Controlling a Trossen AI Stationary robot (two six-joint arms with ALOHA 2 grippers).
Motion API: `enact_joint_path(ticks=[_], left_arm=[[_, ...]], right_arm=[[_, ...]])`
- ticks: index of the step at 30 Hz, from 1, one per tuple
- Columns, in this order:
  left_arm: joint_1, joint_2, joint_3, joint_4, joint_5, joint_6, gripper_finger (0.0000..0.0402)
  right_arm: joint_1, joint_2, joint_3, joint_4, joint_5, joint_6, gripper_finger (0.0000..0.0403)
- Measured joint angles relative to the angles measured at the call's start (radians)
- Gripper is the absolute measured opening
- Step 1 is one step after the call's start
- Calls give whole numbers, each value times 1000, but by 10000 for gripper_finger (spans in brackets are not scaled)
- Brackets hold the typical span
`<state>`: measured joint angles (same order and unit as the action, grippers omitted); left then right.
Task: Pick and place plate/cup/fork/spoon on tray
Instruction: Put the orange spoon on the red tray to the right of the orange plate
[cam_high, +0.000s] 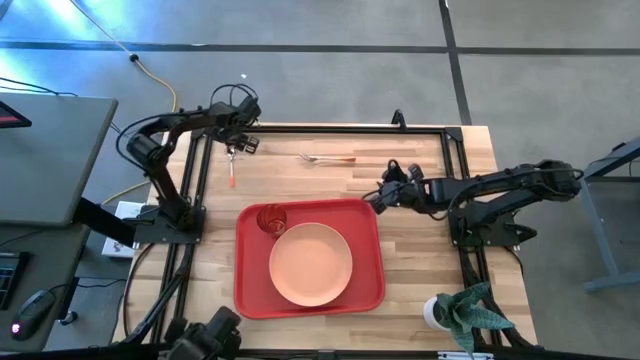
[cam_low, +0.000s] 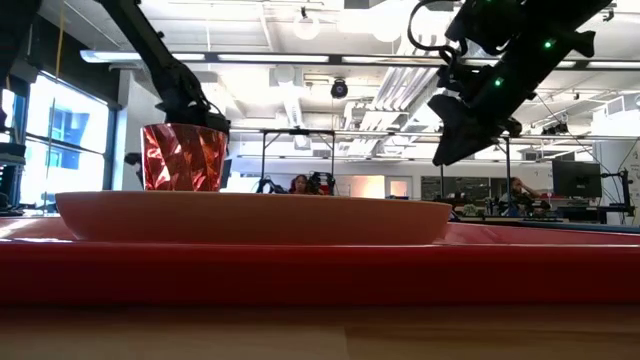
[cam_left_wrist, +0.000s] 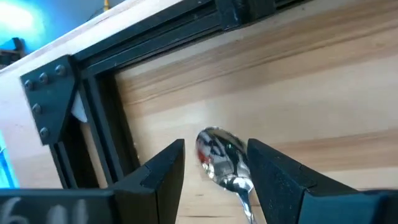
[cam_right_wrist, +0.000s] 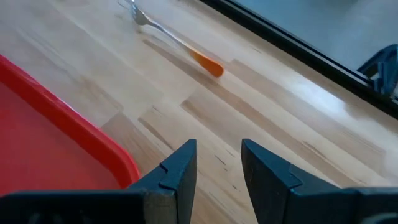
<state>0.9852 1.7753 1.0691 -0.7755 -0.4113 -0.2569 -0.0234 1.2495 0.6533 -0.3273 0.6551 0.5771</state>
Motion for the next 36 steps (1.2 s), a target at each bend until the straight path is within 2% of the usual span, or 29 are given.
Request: enact_joint_path(ticks=[11, 19, 22, 25, 28, 36], left_arm=[[30, 48, 56, -25, 48, 87, 166], [89, 51, 59, -26, 148, 171, 165], [110, 51, 59, -38, 202, 236, 165], [124, 51, 59, -64, 204, 345, 165], [133, 51, 59, -62, 218, 390, 164], [140, 69, 59, -80, 250, 509, 123]], right_arm=[[-24, 0, 0, 41, -22, -62, 117], [-23, 0, 0, 33, -64, -88, 117], [-23, 0, 0, 27, -64, -89, 117], [-23, 0, 0, 26, -62, -98, 117], [-23, 0, 0, 26, -62, -107, 117], [-23, 0, 0, 26, -64, -107, 117]])
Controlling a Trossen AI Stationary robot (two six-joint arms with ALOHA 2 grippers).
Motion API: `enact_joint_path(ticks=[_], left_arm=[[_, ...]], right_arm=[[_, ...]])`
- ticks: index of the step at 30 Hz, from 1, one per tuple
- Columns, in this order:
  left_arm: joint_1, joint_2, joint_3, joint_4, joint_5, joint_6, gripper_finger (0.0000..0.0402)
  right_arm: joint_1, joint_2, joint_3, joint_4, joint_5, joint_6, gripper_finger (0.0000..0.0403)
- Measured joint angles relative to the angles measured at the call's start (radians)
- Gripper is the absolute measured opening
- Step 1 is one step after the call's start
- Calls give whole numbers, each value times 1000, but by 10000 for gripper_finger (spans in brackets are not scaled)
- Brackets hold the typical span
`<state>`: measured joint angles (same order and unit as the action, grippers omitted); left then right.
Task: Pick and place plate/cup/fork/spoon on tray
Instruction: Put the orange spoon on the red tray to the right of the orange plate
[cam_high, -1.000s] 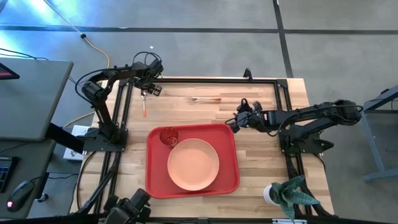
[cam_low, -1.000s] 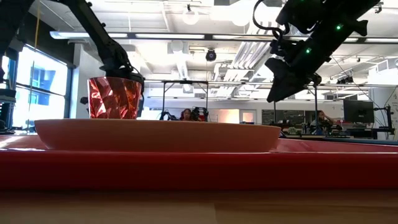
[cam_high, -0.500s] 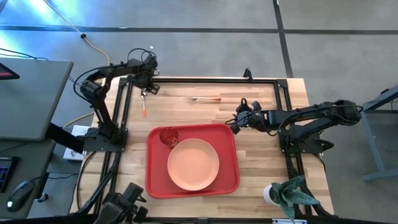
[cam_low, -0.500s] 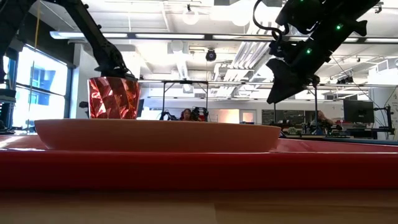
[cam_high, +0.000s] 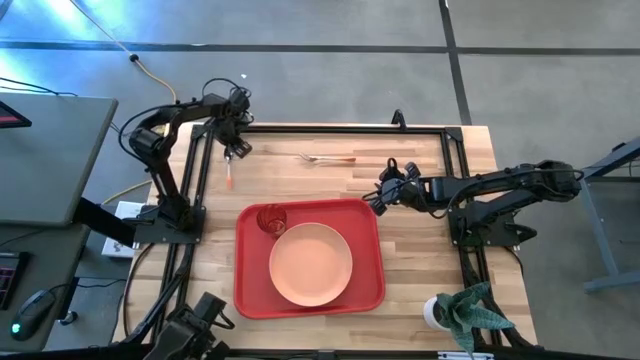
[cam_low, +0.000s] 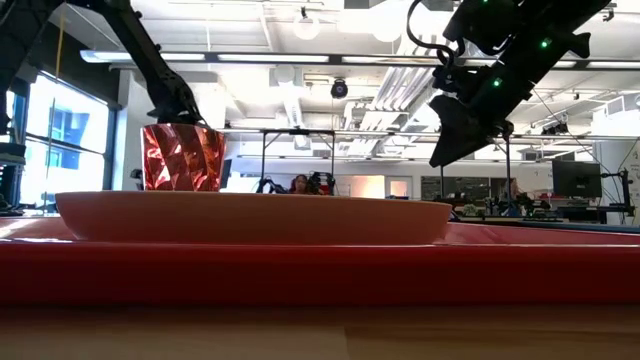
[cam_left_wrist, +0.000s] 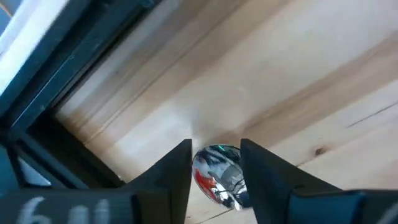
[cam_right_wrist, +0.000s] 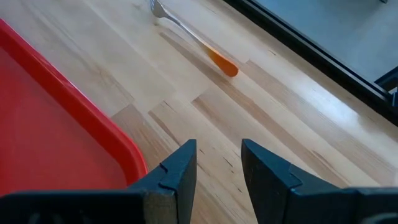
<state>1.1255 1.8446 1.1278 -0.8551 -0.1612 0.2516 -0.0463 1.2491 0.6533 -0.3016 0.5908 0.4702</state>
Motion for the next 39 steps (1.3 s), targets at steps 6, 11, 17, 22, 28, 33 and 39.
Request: enact_joint_path(ticks=[6, 11, 17, 22, 28, 33, 39], left_arm=[[0, 28, 1, -17, 2, 99, 86], [-1, 48, 4, -22, 13, 94, 50], [-7, 51, 19, -29, 32, 46, 5], [-13, 49, 107, -5, 52, -78, 26], [-73, -30, 142, -30, 58, -59, 51], [-117, -69, 119, -111, 61, -81, 77], [-168, -55, -8, -98, 136, -84, 123]], right_arm=[[0, 0, 0, 0, -2, 0, 117], [0, 0, 0, -1, -5, 0, 117], [0, 0, 0, -1, -5, 0, 117], [0, 0, 0, -1, 2, 1, 117], [0, 0, 0, -1, -7, 20, 117], [0, 0, 0, -1, -17, 19, 117], [0, 0, 0, -1, -25, 1, 117]])
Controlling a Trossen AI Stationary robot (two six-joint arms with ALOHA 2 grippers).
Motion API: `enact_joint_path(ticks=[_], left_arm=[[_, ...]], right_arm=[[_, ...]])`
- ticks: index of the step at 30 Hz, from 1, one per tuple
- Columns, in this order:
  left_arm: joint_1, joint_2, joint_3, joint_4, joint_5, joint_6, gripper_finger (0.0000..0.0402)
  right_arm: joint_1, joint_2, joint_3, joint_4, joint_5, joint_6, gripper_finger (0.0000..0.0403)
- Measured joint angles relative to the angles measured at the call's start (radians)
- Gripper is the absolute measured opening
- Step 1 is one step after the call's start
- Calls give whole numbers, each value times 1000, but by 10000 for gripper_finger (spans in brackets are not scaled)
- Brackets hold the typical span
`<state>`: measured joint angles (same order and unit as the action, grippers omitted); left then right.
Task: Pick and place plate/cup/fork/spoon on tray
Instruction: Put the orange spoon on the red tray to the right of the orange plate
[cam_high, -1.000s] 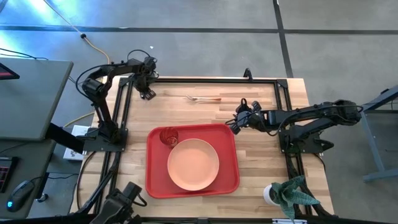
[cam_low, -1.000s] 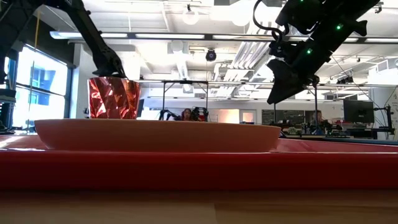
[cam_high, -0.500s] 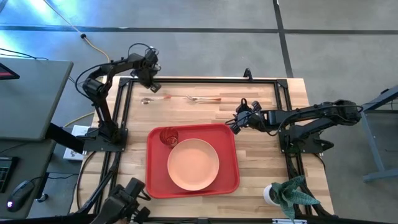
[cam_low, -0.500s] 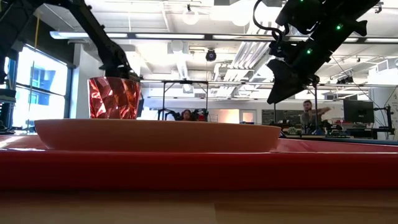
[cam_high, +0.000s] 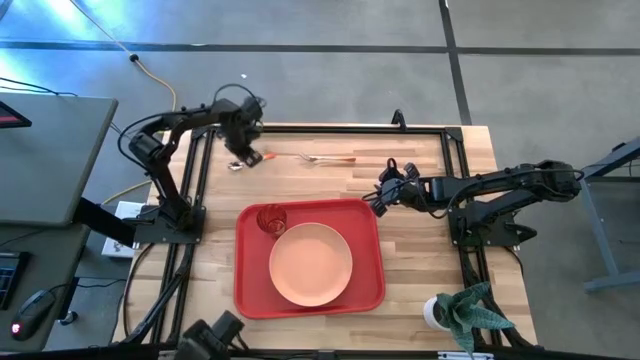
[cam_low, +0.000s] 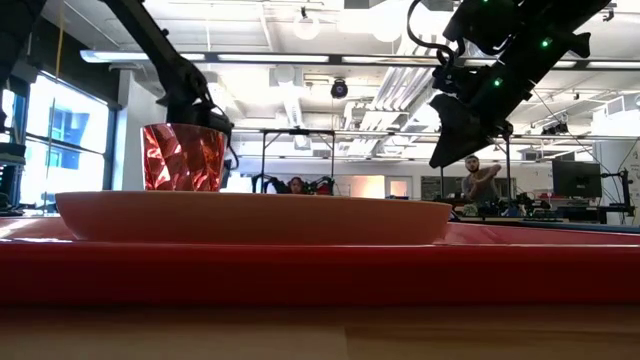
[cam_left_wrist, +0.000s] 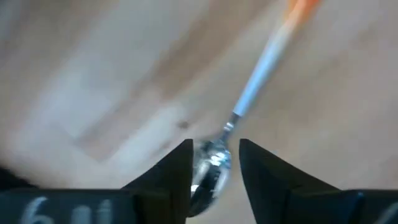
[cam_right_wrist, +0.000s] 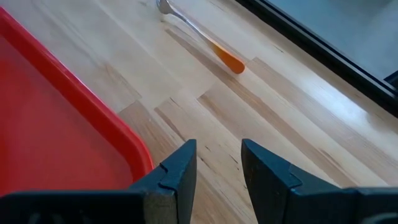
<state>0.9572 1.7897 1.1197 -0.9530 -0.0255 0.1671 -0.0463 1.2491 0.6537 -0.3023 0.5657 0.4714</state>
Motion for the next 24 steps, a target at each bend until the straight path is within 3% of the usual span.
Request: enact_joint_path(ticks=[6, 10, 18, 24], left_arm=[[-41, 0, -74, 65, -132, -34, 160], [-69, -3, -100, 124, -190, 4, 159], [-114, -5, -142, 230, -208, 170, 81], [-121, -4, -143, 241, -157, 213, 11]], right_arm=[[0, 0, 0, 0, -18, -1, 117], [0, 0, 1, -1, -20, -1, 117], [1, 0, 39, -24, -25, 0, 117], [1, 0, 41, -30, -38, 2, 117]])
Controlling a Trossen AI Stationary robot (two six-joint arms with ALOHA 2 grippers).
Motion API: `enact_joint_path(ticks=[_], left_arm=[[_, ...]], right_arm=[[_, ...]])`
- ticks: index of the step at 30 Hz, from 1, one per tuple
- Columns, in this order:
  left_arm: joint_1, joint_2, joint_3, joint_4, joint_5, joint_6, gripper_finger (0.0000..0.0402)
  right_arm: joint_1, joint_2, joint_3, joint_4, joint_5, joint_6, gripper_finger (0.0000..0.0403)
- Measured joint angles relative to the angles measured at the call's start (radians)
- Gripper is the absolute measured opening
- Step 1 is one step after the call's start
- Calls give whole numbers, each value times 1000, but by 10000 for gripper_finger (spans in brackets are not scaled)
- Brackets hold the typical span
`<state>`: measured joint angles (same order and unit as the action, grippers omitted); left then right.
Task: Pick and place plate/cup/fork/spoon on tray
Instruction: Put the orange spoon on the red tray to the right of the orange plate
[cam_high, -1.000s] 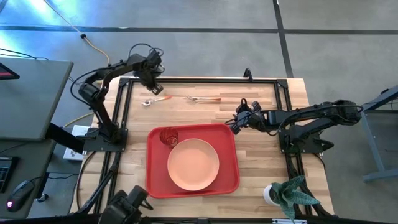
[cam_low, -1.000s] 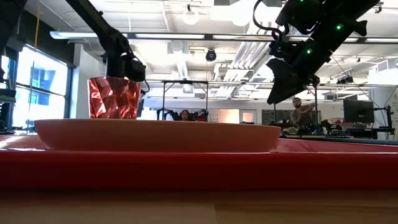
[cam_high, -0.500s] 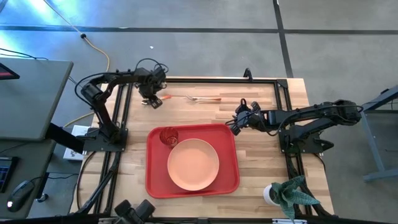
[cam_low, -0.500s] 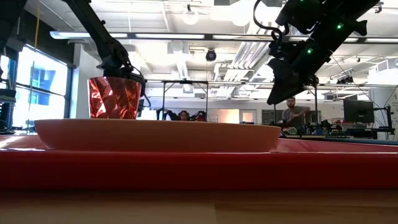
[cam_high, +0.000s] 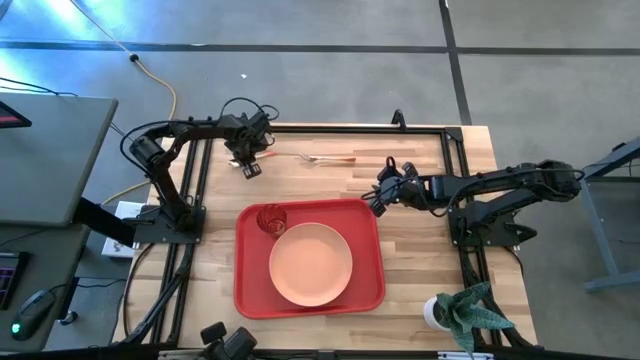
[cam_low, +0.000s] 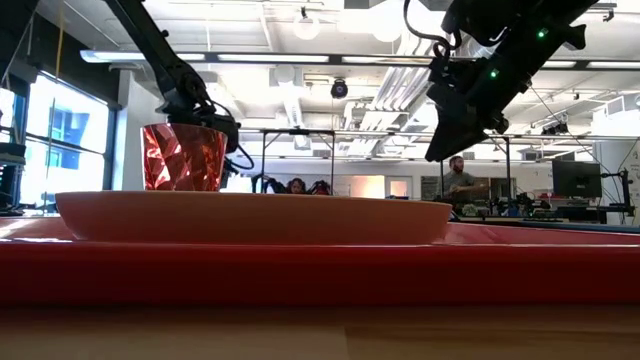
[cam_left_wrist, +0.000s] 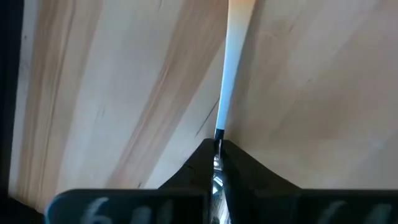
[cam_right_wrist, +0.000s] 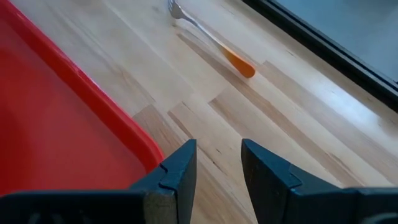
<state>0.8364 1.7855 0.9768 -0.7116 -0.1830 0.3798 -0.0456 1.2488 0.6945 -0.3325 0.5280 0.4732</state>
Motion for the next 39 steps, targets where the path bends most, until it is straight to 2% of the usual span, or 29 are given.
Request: enact_joint_path(ticks=[4, 8, 15, 20, 26, 31, 39], left_arm=[[-1, 0, 0, 4, -2, 19, 9], [-28, -17, 0, 5, -53, 42, 5], [-152, -140, 53, 40, -72, 74, 2], [-310, -245, 51, 196, -161, 256, 1], [-527, -270, 49, 357, -335, 478, 1], [-693, -239, 49, 477, -358, 681, 1], [-862, -173, 49, 621, -427, 992, 2]], right_arm=[[0, 0, 0, 0, -18, 18, 117], [0, 0, 0, 4, -28, 19, 117], [0, 0, 0, 107, -28, 50, 117], [0, 0, 0, 193, -28, 45, 117], [0, 0, 0, 214, -29, 64, 117], [0, 0, -1, 255, -92, 44, 117], [-17, 0, -1, 312, -83, -34, 117]])
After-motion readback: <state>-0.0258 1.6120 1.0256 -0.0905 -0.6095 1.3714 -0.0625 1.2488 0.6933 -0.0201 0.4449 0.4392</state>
